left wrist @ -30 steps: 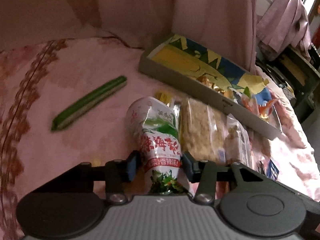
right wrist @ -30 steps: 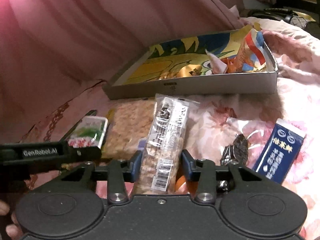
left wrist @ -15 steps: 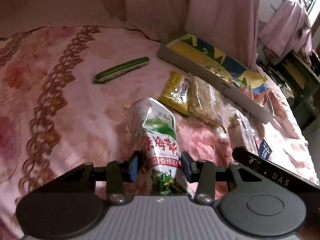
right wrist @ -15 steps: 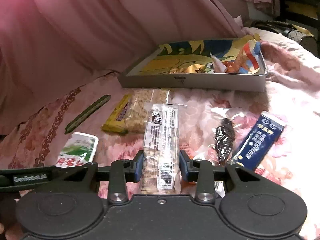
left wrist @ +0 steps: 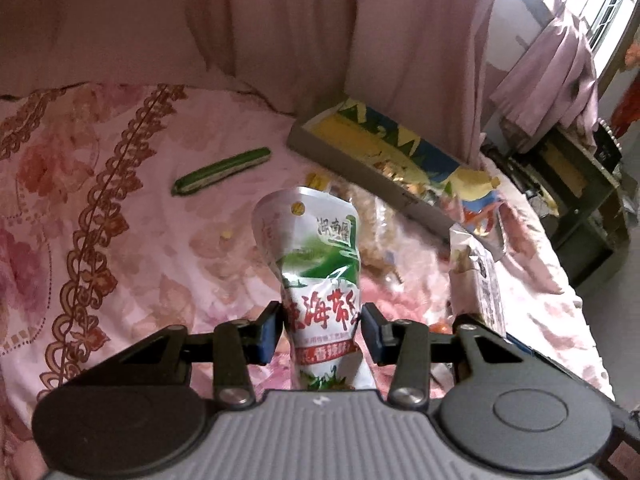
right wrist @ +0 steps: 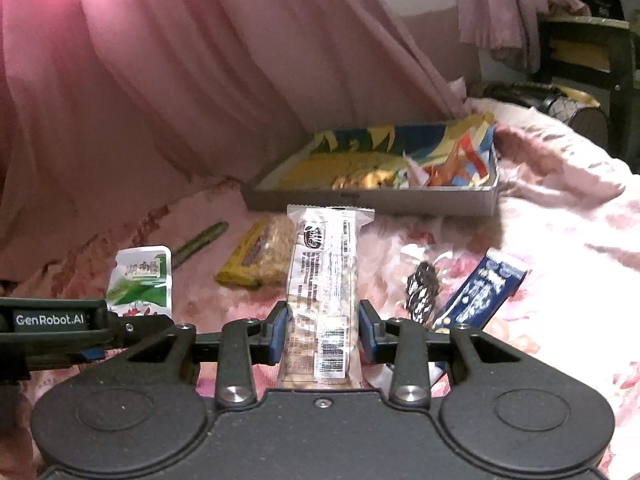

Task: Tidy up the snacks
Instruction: 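Close the right tool on the wrapped bar while the left tool grips the seaweed bag, then lift and carry the wrapped bar and seaweed bag over the tray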

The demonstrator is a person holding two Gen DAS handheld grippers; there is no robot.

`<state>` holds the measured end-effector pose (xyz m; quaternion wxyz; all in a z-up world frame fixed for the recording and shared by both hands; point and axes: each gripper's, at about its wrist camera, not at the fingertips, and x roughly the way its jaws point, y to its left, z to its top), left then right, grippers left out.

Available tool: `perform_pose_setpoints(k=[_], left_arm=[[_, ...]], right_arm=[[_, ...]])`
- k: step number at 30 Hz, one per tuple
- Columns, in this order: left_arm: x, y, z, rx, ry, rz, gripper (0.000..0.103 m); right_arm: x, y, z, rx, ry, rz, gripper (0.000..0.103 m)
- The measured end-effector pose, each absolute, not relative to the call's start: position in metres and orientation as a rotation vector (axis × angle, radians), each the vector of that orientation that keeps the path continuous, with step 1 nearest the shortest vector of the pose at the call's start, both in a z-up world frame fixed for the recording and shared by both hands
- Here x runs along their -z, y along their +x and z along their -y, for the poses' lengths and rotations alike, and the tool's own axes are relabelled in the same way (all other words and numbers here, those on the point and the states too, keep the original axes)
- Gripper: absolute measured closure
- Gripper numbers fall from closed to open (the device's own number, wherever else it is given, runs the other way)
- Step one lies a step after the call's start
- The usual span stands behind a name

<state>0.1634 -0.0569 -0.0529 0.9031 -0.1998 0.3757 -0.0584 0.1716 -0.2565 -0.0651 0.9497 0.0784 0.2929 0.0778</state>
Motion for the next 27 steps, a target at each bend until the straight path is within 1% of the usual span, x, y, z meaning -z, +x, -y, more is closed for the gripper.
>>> perform_pose_setpoints(k=[12,22,27], left_arm=[[0.018,0.175,0.066,0.151,-0.420,-0.693,0.056],[0.012,0.188,0.070,0.154,-0.414,-0.688,0.056],[0.001,0.201,0.069,0.165,-0.416,-0.653,0.056]], right_arm=[[0.045,0.158,0.272,-0.135,0.233,-0.445,0.065],[0.041,0.157,0.282,-0.108,0.285,-0.413,0.065],[0.039,0.162,0.290,-0.080,0.307,-0.393,0.065]])
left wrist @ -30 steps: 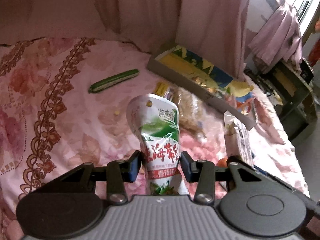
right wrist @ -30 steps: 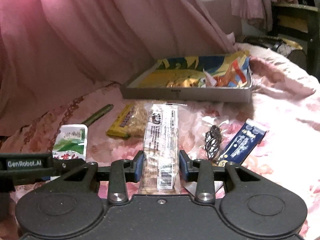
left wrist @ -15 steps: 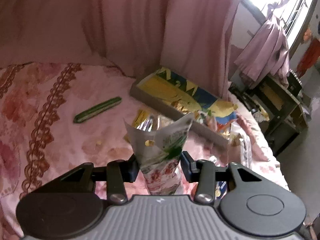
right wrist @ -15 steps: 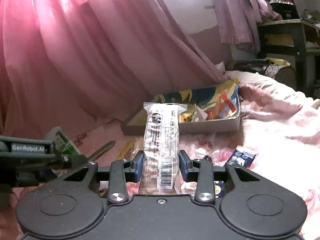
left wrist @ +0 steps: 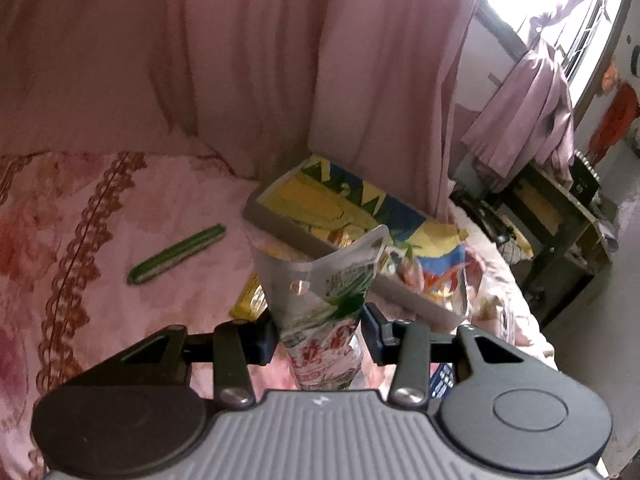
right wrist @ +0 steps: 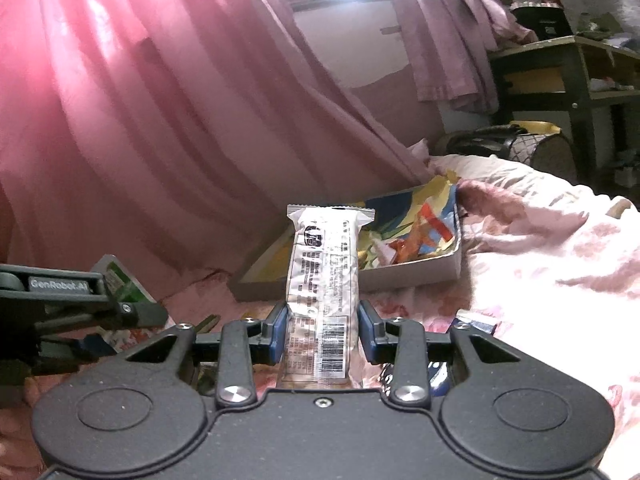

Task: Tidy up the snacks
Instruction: 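Lift and carry the wrapped bar and seaweed bag over the tray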

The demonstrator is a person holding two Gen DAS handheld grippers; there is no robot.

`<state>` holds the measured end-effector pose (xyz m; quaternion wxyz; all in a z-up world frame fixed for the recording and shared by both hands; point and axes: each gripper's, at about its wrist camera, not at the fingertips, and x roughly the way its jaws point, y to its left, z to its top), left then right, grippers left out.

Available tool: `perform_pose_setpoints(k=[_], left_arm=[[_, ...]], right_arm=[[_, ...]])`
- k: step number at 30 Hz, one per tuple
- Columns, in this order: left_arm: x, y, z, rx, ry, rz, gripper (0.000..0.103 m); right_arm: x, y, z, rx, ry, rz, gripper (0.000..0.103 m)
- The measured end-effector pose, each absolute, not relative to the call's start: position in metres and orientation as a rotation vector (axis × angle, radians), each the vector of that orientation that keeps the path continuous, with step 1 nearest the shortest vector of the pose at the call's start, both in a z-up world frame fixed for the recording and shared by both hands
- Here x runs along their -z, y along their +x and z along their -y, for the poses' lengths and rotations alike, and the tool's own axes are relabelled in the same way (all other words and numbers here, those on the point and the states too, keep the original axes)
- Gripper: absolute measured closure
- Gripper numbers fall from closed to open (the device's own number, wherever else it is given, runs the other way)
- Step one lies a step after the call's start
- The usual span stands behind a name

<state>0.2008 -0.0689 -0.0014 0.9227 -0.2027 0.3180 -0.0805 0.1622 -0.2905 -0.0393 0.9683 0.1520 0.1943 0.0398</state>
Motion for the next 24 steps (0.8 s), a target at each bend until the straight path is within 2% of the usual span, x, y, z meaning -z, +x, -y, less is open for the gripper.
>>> perform_pose_setpoints(k=[15,24], left_arm=[[-0.022,0.247,0.082,0.224,-0.389,-0.586,0.056],[-0.029,0.311,0.117,0.286,-0.335,-0.576,0.056]], right_arm=[[0.035,0.201,0.317,-0.040,0.349,-0.337,0.065],[0.032,0.258,0.330,-0.036,0.350,-0.278,0.065]])
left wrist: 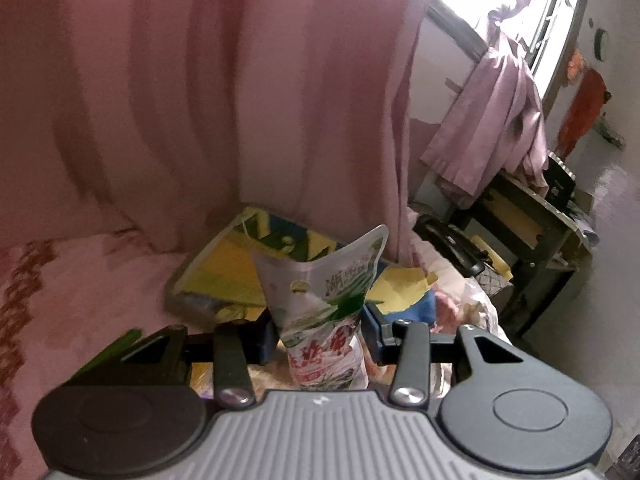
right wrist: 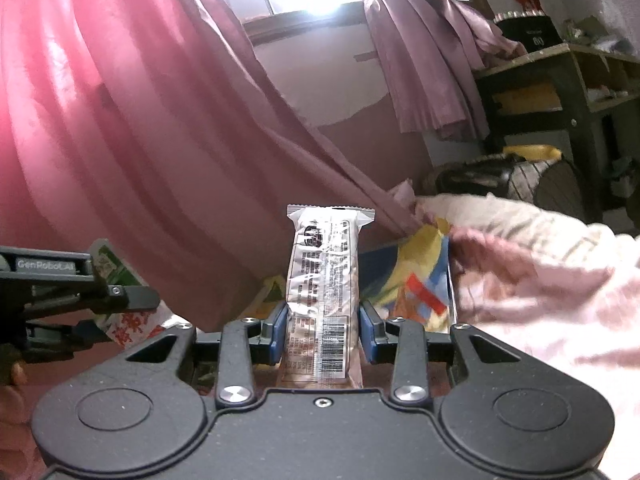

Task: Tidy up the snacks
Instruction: 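Lift and carry the wrapped bar and seaweed bag over the tray, then open the left tool over the tray while the right tool releases the wrapped bar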

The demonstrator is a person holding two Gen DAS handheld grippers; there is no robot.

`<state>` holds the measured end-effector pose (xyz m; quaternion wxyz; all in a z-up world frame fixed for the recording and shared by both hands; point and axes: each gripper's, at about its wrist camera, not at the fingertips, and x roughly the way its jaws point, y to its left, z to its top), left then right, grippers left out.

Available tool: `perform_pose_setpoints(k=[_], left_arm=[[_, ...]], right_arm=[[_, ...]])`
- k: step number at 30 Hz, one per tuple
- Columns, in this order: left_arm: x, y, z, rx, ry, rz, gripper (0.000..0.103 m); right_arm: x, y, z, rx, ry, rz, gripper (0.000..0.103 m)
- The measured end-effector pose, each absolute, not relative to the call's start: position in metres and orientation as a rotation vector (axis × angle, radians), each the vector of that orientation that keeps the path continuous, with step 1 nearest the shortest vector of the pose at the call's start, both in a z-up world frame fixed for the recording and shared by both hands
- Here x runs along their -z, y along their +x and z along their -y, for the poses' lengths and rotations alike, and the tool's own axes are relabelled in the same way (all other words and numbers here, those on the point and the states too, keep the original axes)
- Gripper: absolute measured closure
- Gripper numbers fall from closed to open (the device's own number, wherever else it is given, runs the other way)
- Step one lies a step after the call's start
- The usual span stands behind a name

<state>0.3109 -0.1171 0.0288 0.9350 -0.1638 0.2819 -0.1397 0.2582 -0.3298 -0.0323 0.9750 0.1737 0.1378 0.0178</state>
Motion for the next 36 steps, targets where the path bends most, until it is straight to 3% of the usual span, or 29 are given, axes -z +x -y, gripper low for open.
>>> perform_pose_setpoints(k=[7,15,30,36], left_arm=[[-0.022,0.378,0.148,0.354,-0.324,-0.605,0.056],[0.010,0.445,0.172,0.385,-0.352,-0.710,0.056],[0.068,0.485,0.173,0.291,-0.416,-0.813,0.056],[0.071,0.482,0.173,0.230,-0.403,-0.832,0.041]], right_arm=[[0.033,0.319,0.352,0.008,0.298,-0.221,0.065],[0.059,0.385,0.370,0.057,0.260,-0.286,0.065],[0.080,0.410,0.371,0.063,0.235,-0.363,0.064],[0.081,0.412,0.369,0.074,0.203,-0.388,0.057]])
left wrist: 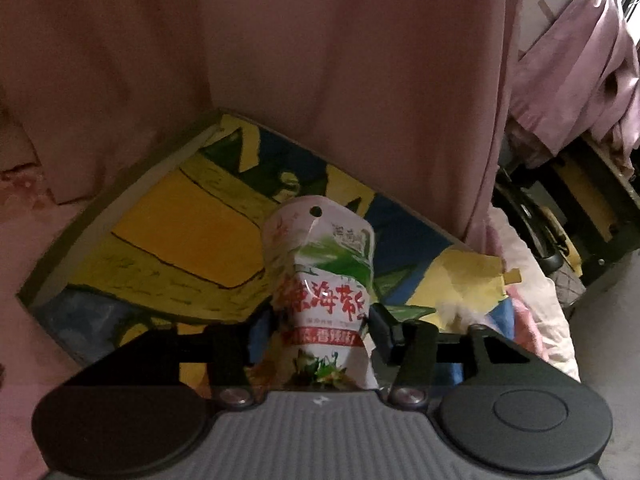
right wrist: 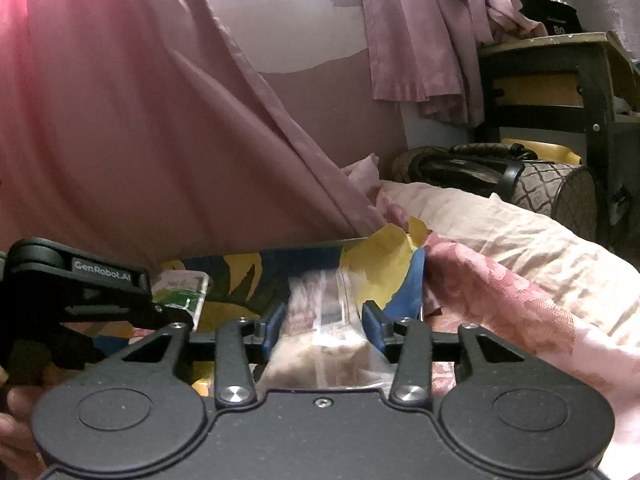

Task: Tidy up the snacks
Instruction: 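Open the left tool over the tray while the right tool releases the wrapped bar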

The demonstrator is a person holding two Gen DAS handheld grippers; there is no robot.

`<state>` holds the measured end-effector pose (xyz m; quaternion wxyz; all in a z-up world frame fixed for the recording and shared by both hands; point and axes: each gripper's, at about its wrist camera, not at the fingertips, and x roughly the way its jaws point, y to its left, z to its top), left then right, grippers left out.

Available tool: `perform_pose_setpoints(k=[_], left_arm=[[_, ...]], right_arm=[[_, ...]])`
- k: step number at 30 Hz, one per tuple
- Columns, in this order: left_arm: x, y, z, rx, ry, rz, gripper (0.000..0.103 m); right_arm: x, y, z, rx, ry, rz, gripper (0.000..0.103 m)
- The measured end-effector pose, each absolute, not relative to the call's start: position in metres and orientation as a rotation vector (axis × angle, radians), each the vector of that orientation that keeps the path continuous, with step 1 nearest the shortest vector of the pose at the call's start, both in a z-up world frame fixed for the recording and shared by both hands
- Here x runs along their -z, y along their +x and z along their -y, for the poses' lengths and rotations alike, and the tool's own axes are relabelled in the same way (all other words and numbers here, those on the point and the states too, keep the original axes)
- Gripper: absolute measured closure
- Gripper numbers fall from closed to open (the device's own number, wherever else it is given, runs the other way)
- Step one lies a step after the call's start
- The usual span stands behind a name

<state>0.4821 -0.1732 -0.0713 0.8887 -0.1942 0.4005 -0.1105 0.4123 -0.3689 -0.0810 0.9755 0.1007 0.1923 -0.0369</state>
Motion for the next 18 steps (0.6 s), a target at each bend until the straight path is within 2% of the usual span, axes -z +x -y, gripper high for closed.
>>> perform_pose_setpoints(k=[2,3,4,5,6,7,10,15,18], left_arm=[[0.069,0.479,0.173,0.218,-0.394,-0.821,0.038],[0.068,0.476,0.172,0.219,-0.391,-0.815,0.031],[0.067,0.474,0.171,0.216,-0.389,-0.812,0.020],[0.065,0.472,0.171,0.205,-0.387,-0.805,0.016],[0.062,0.469,0.170,0.197,-0.384,-0.794,0.014],[0.058,0.466,0.169,0.197,-0.381,-0.787,0.014],[0.048,0.458,0.168,0.200,-0.361,-0.773,0.010],[0.020,0.422,0.158,0.194,-0.324,-0.632,0.000],[0.005,0.395,0.148,0.182,-0.304,-0.546,0.000]], right_arm=[[0.080,0.412,0.370,0.076,0.205,-0.391,0.052],[0.079,0.410,0.370,0.076,0.208,-0.389,0.046],[0.077,0.409,0.371,0.076,0.212,-0.385,0.044],[0.075,0.407,0.371,0.074,0.215,-0.381,0.038],[0.073,0.406,0.371,0.073,0.216,-0.379,0.028],[0.072,0.404,0.371,0.072,0.215,-0.376,0.025],[0.065,0.397,0.371,0.071,0.217,-0.362,0.020],[0.040,0.369,0.372,0.090,0.232,-0.290,0.003],[0.022,0.345,0.370,0.089,0.239,-0.235,0.001]])
